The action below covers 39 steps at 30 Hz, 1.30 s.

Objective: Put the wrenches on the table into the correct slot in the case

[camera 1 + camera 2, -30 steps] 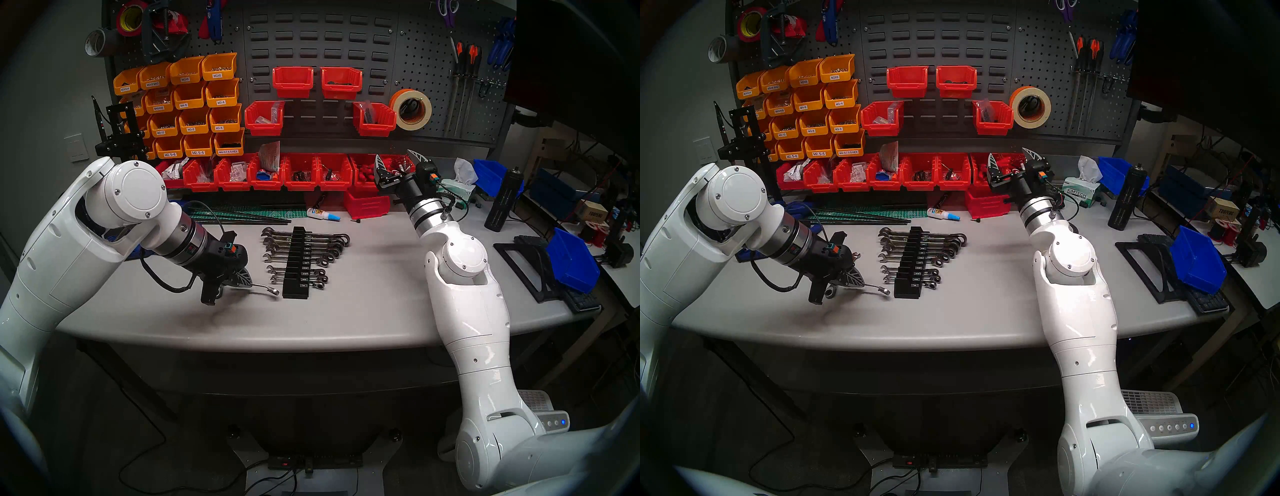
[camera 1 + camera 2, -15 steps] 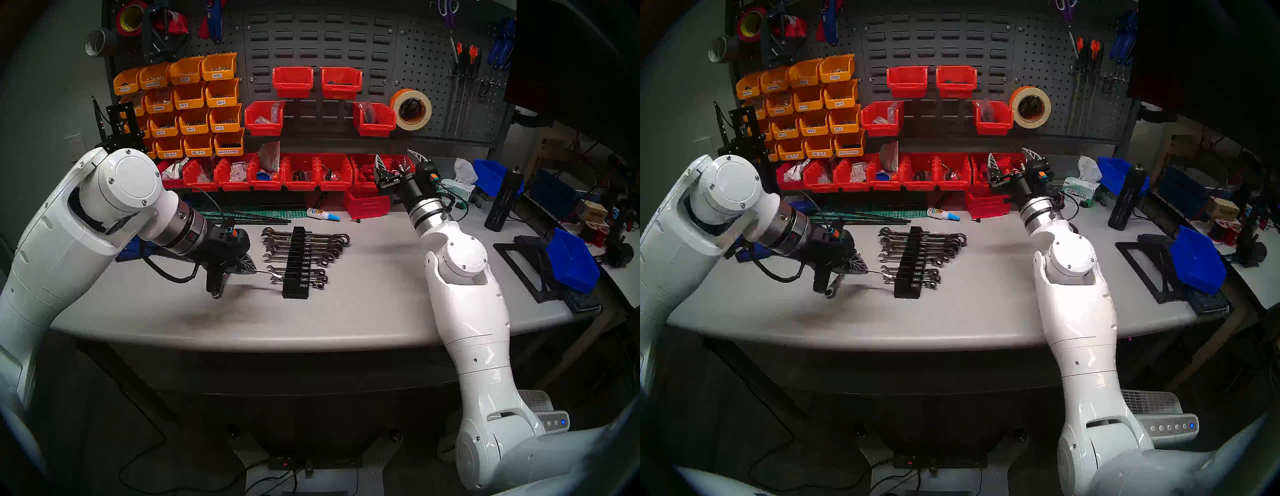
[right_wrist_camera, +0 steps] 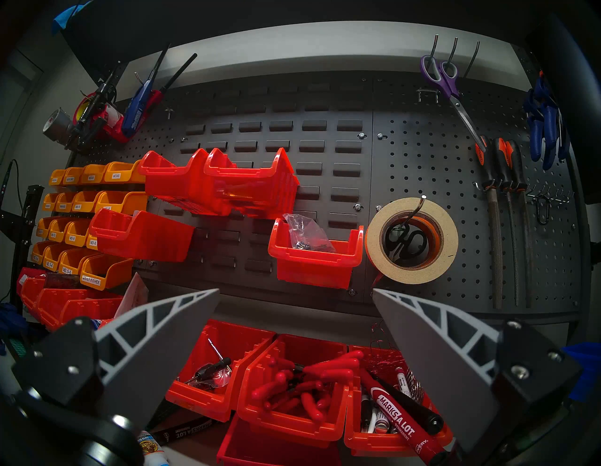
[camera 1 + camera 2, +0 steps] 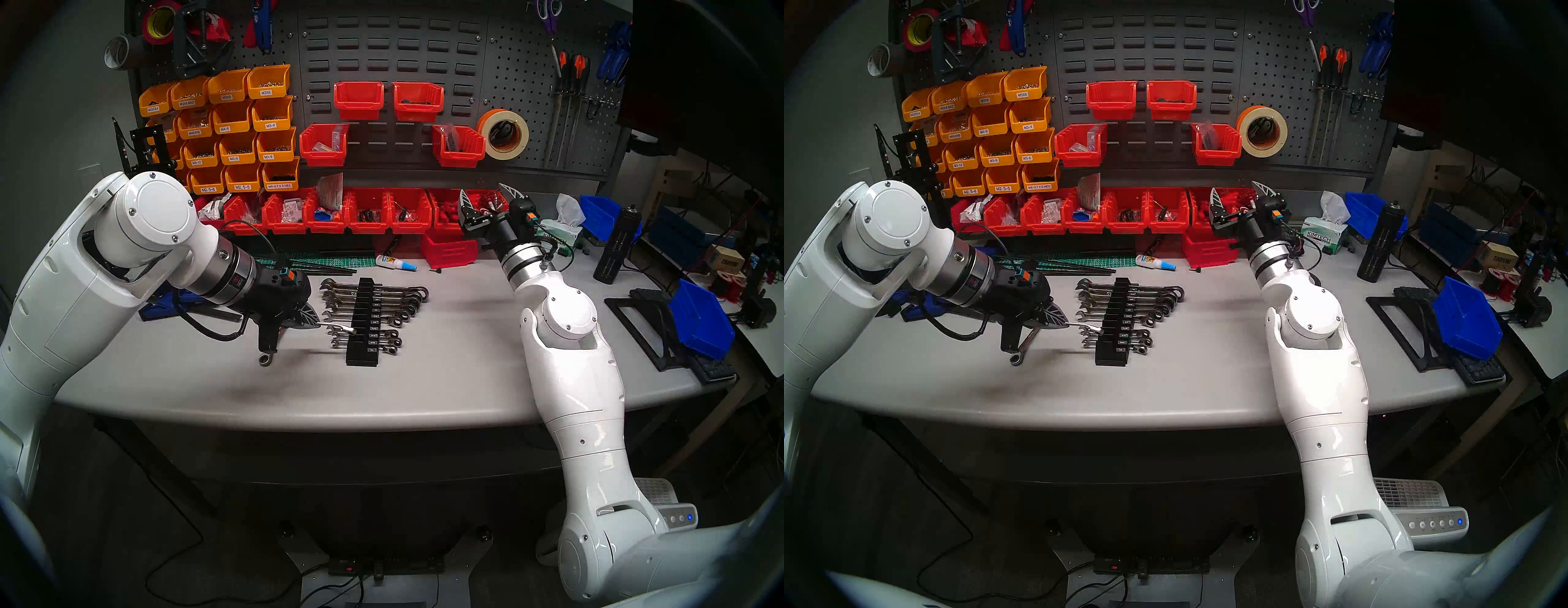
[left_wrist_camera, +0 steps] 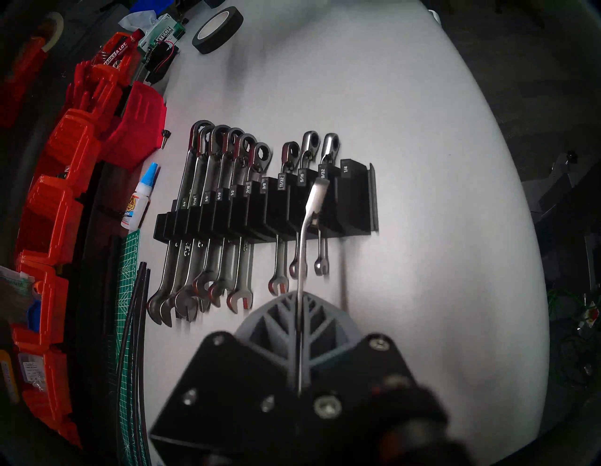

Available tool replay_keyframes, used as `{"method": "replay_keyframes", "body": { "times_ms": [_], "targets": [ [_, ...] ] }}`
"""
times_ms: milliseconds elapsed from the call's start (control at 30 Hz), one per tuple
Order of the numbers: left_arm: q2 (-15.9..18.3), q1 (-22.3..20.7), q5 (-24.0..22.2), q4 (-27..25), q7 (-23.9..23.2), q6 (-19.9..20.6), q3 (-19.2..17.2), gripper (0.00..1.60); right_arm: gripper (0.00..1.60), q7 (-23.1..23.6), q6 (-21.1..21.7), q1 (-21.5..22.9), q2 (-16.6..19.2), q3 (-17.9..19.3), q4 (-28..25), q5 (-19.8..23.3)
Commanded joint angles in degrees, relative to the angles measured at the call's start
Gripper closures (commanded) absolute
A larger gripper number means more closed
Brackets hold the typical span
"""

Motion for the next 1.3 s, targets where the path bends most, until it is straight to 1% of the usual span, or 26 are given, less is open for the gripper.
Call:
{"method": "replay_keyframes", "body": {
  "times_ms": [0, 133, 300, 633, 867, 1033, 1167, 1267],
  "targets": [
    [0.83, -2.88, -2.09, -0.26, -4.75, 0.30, 0.12, 1.60, 0.00, 0.07, -0.33, 1.67, -0.05, -0.09, -1.86, 0.00],
    [0.72, -2.72, -4.10, -0.37, -3.89, 0.88, -0.04, 1.60, 0.00, 0.07, -0.33, 1.67, -0.05, -0.09, -1.86, 0.00],
    [0.79, -3.45, -4.60, -0.51, -2.89, 0.87, 1.07, 1.60, 0.00, 0.07, -0.33, 1.67, -0.05, -0.09, -1.87, 0.00],
    [-0.87, -4.95, -5.34, 0.34, -1.27, 1.60, 3.39, 1.60, 0.00, 0.06, -0.32, 1.67, -0.04, -0.10, -1.87, 0.00],
    [-1.42, -5.86, -5.75, 0.58, -0.93, 2.16, 4.65, 1.60, 0.00, 0.06, -0.33, 1.67, -0.04, -0.10, -1.87, 0.01],
    [-2.53, -6.26, -6.70, 0.76, -0.12, 3.88, 5.42, 1.60, 0.00, 0.05, -0.33, 1.67, -0.04, -0.10, -1.86, 0.01],
    [-2.92, -7.06, -6.66, 1.06, -0.06, 4.69, 6.99, 1.60, 0.00, 0.05, -0.33, 1.67, -0.04, -0.11, -1.87, 0.01],
    [-2.94, -6.98, -7.41, 0.68, 0.76, 5.38, 7.36, 1.60, 0.00, 0.05, -0.33, 1.67, -0.03, -0.11, -1.87, 0.02]
  ]
}}
